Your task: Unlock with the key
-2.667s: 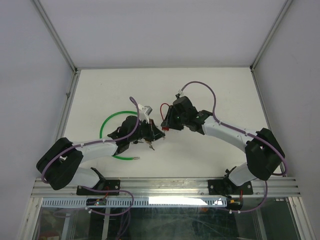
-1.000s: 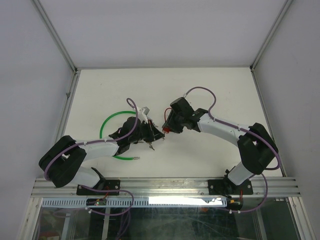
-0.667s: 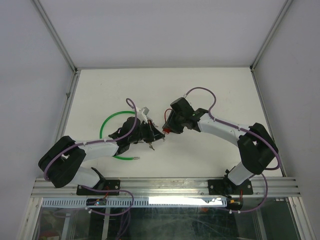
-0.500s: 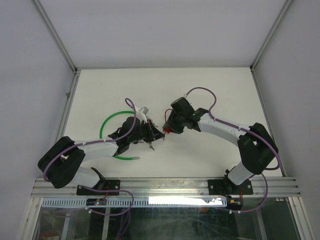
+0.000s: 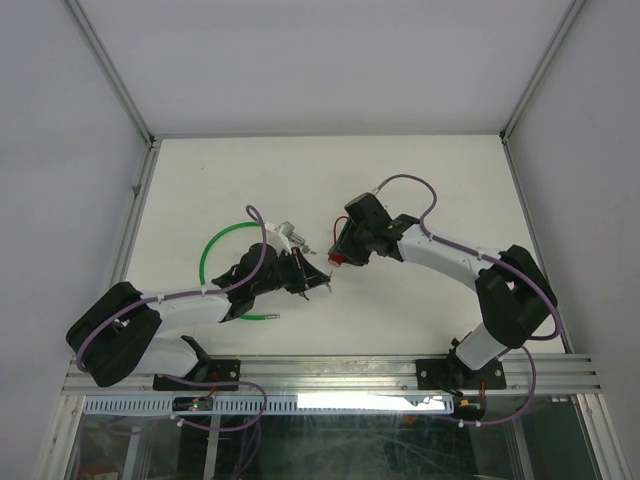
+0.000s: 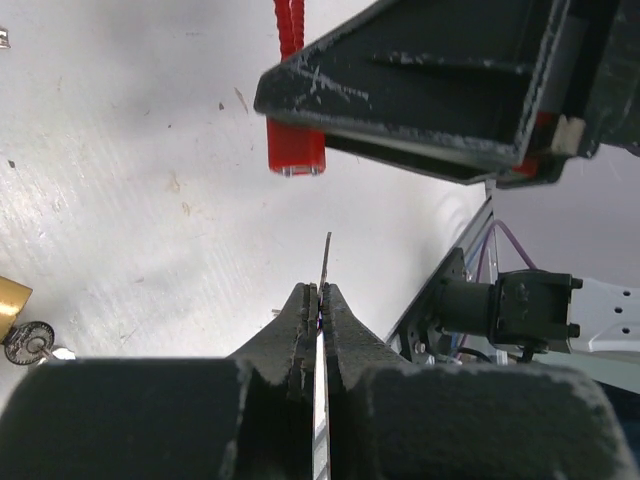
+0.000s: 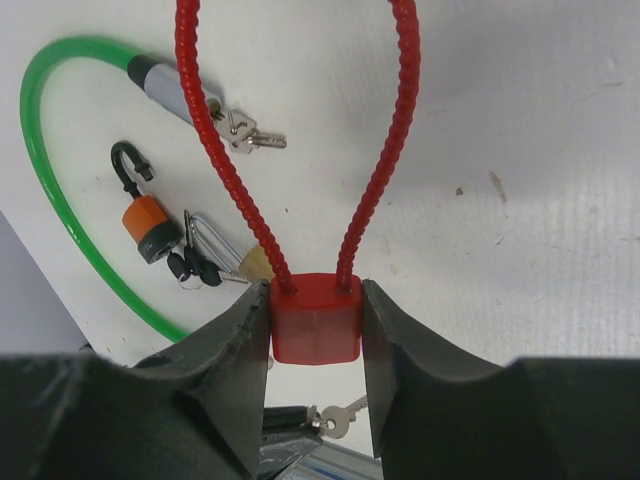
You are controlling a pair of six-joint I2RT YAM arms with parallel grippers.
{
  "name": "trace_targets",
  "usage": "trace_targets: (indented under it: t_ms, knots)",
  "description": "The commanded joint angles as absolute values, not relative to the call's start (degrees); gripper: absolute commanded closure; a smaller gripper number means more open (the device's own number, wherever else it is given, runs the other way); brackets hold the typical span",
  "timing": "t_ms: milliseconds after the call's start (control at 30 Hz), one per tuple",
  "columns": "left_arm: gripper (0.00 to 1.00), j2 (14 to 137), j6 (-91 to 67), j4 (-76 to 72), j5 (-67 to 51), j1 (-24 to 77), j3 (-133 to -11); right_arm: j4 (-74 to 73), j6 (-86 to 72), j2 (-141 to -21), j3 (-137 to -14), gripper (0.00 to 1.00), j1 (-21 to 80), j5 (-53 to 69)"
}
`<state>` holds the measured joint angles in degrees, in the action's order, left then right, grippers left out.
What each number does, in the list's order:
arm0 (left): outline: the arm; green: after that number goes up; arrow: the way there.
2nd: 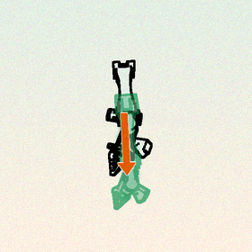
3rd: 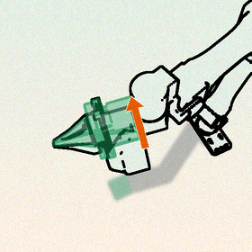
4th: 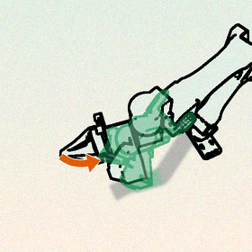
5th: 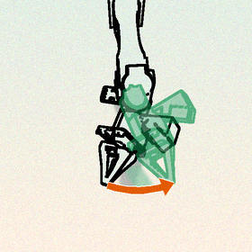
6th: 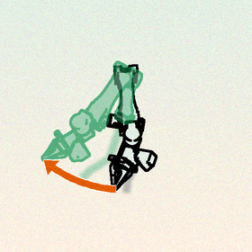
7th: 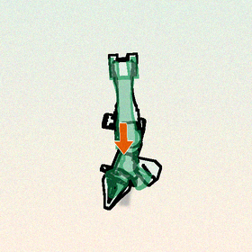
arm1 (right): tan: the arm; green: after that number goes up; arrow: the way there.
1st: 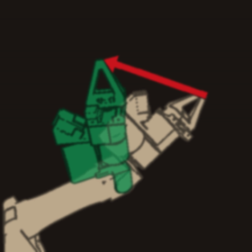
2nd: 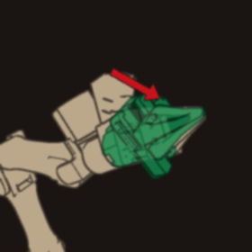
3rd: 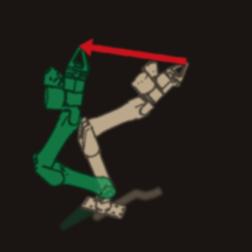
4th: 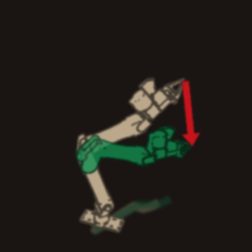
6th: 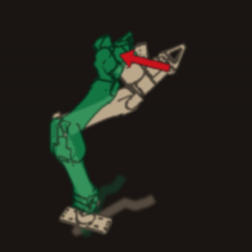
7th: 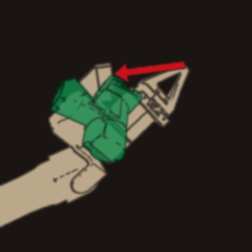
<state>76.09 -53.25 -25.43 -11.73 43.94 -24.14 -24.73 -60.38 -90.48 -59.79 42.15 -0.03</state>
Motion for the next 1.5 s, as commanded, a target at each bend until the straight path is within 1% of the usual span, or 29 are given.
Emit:
trace_targets:
  t_ms: [0,133,300,700,1467]
  knots:
    - [1.0,72.3,-55.0,-29.7,-10.0,44.6,-22.9,-23.7,-62.3,-89.1,-59.8,1.0,41.4,-3.4]
    - [1.0,72.1,-53.8,-28.8,-8.6,44.2,-22.7,-23.1,-61.9,-88.9,-60.0,1.0,41.2,-2.2]
    - [1.0,74.7,-53.1,-29.8,-11.0,42.9,-25.0,-22.6,-61.3,-88.9,-59.5,1.0,41.3,0.7]
    - [1.0,79.6,-53.1,-29.2,-12.3,42.6,-28.3,-21.8,-60.6,-89.0,-59.4,1.0,41.7,1.2]
    - [1.0,81.2,-54.0,-26.4,-11.3,42.2,-29.4,-22.1,-60.4,-88.4,-59.2,1.0,41.9,0.6]
